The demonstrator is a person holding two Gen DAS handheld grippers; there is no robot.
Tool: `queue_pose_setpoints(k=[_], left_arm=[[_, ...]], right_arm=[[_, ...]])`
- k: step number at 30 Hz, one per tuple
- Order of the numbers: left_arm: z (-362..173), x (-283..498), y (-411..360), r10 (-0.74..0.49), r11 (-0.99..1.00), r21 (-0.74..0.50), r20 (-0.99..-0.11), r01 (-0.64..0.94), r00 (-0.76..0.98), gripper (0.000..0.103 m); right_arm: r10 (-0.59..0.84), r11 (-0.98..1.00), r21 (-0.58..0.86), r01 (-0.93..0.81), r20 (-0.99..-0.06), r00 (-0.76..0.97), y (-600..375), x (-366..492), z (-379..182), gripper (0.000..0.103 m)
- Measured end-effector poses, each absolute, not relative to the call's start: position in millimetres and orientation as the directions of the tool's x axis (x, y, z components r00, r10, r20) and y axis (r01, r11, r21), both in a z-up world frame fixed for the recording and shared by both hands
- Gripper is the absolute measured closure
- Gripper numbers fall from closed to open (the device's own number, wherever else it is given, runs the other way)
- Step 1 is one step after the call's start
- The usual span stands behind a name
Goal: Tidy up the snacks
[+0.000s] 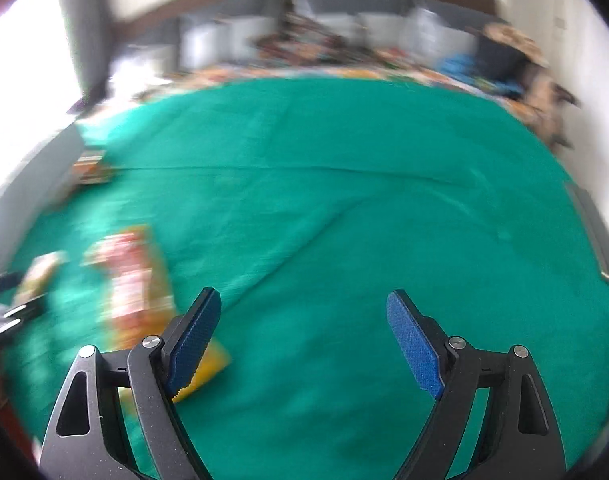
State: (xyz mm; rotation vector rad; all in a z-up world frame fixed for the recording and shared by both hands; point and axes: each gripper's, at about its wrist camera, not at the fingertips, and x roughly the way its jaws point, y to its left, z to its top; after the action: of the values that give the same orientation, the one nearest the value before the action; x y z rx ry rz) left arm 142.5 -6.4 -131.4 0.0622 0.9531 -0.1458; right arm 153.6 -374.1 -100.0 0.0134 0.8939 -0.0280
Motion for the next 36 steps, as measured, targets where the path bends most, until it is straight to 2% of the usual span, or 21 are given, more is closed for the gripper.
queue_pose_setpoints(k=[1, 4, 9, 36], left_arm=[[-131.9, 142.3, -6.3, -0.097, 0.988, -0.011, -0.816, 0.152, 0.570, 0.000], [-130.8, 142.5, -5.7, -0.096, 0.988, -0.011, -0.816, 0.151, 0.570, 0.000], [-127.9, 144.2, -5.7, -0.095, 0.989, -0.011, -0.816, 0.150, 0.571, 0.000], [-129.8, 144.1, -6.0, -0.093, 0.989, -0.010, -0.815, 0.146, 0.573, 0.000]], right_arm=[[-0.055, 0.997, -0.010, 0.081, -0.809, 0.585, -381.2, 165.4, -108.0, 0.012], [-0.103, 0.986, -0.003, 0.168, -0.802, 0.589, -392.5, 188.6, -106.7, 0.012], [-0.147, 0.977, -0.026, 0.212, -0.801, 0.580, -395.1, 220.4, -109.2, 0.004], [-0.154, 0.975, -0.026, 0.223, -0.801, 0.579, -393.9, 224.2, -111.8, 0.004]])
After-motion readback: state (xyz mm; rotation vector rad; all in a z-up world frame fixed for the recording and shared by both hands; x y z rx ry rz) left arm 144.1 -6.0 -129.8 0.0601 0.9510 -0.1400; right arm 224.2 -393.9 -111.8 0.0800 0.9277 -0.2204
